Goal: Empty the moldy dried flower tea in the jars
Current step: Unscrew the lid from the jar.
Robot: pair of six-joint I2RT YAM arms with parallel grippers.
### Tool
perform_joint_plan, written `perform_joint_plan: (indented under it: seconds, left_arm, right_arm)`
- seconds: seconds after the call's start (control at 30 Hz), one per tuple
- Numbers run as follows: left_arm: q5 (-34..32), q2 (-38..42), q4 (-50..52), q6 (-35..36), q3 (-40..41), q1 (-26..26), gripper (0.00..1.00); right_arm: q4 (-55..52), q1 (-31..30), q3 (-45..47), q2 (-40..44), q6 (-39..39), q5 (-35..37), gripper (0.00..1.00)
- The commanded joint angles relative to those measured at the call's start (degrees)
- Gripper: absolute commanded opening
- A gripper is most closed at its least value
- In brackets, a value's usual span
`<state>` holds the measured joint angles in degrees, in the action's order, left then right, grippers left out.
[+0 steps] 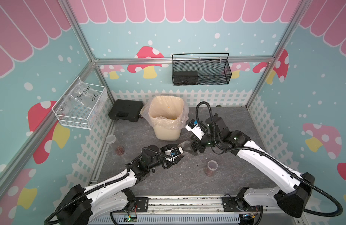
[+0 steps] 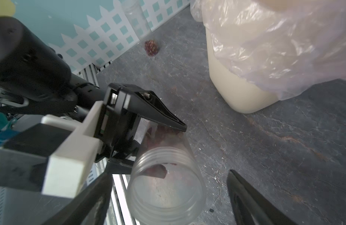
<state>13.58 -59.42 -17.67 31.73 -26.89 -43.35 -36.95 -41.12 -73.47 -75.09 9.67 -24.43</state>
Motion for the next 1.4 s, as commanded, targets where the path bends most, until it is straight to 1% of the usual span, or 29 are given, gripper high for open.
perform_joint_plan:
  seconds: [0.0,0.07,0.13,0.2,0.23,0.37,0.43,0.47,0.53,0.6,0.67,0.73,0.77,0.83,0.97,1.03,1.07,1.1,1.13,1.17,1.27,1.33,1.37]
  left_arm:
    - [-1.1,1.3,-0.2,1.9,-0.1,-0.6,0.16]
    - [-1.1,1.6,0.2,1.9,-0.2,-0.8,0.16]
    - [-1.1,1.8,0.4,2.0,0.0,-0.8,0.16]
    - [-1.1,1.9,0.6,2.0,0.0,-0.9,0.16]
    - [-1.1,1.9,0.6,2.0,-0.1,-0.9,0.16]
    - [0.5,1.7,1.2,1.6,-0.2,-0.9,0.16]
    - [2.8,1.5,2.1,0.9,-0.6,-0.9,0.15]
    - [4.5,1.4,2.7,0.5,-0.8,-0.8,0.15]
    - [9.4,1.0,3.5,-1.1,-1.2,-0.2,0.15]
    - [15.4,0.7,3.5,-3.2,-1.6,1.0,0.15]
    - [21.9,0.0,3.9,-5.4,-2.1,2.5,0.15]
    - [27.4,-0.9,4.2,-6.7,-2.8,3.5,0.15]
    - [29.0,-1.2,4.3,-7.2,-3.0,3.8,0.15]
    - [31.5,-2.2,5.0,-7.6,-3.6,4.1,0.15]
    - [30.9,-3.1,6.6,-6.9,-4.4,4.1,0.15]
    - [29.6,-3.0,7.0,-6.3,-4.4,4.1,0.15]
    - [29.0,-2.9,7.0,-6.0,-4.3,4.1,0.15]
    - [27.8,-2.9,6.7,-5.9,-4.2,4.1,0.14]
    - [26.2,-2.8,6.2,-5.8,-4.0,4.1,0.15]
    - [24.6,-2.7,5.7,-5.5,-3.8,4.1,0.14]
    - [17.1,-2.2,3.3,-4.6,-2.5,4.1,0.15]
    - [12.6,-1.7,2.4,-3.2,-1.8,4.0,0.15]
    - [11.1,-1.6,2.1,-2.7,-1.5,4.0,0.15]
  right_arm:
    - [-1.8,0.2,-0.5,-0.8,2.7,-2.1,0.83]
    - [-1.8,0.2,-0.3,-1.4,2.3,-3.0,0.72]
    - [-1.7,0.3,-0.1,-1.9,1.9,-3.6,0.66]
    - [-1.7,0.2,0.2,-2.2,1.1,-4.8,0.58]
    - [-1.7,0.2,0.3,-2.5,0.5,-5.5,0.52]
    - [-2.0,0.2,-0.5,-3.3,-5.4,-8.4,0.35]
    - [-2.0,0.2,-1.5,-3.4,-12.0,-8.6,0.24]
    - [-2.0,0.2,-1.5,-3.2,-16.0,-8.7,0.21]
    - [-1.2,0.2,-0.8,-1.8,-27.5,-9.2,0.16]
    - [0.9,0.1,0.6,0.3,-37.5,-7.8,0.14]
    - [1.9,0.0,1.5,1.9,-45.6,-6.4,0.14]
    - [0.4,-0.2,1.7,2.6,-54.7,-7.6,0.11]
    - [-0.3,-0.2,1.7,2.8,-58.1,-8.3,0.11]
    - [-0.6,-0.3,1.4,2.7,-61.6,-8.7,0.09]
    - [-1.3,-0.3,-0.2,0.5,-61.4,-8.6,0.09]
    - [-1.4,-0.3,-0.1,0.0,-61.1,-7.8,0.10]
    - [-1.0,-0.3,-0.3,-0.3,-59.9,-7.2,0.15]
    - [-0.6,-0.3,-0.9,-0.6,-57.6,-6.7,0.30]
    - [-0.5,-0.3,-1.8,-0.8,-55.4,-6.8,0.39]
    - [-0.1,-0.3,-2.3,-0.5,-53.0,-7.3,0.43]
    - [4.7,-0.3,-0.9,2.8,-42.4,-9.8,0.59]
    - [8.9,-0.3,2.0,6.5,-36.4,-12.4,0.82]
    - [11.2,-0.3,3.9,8.5,-33.7,-12.7,0.90]
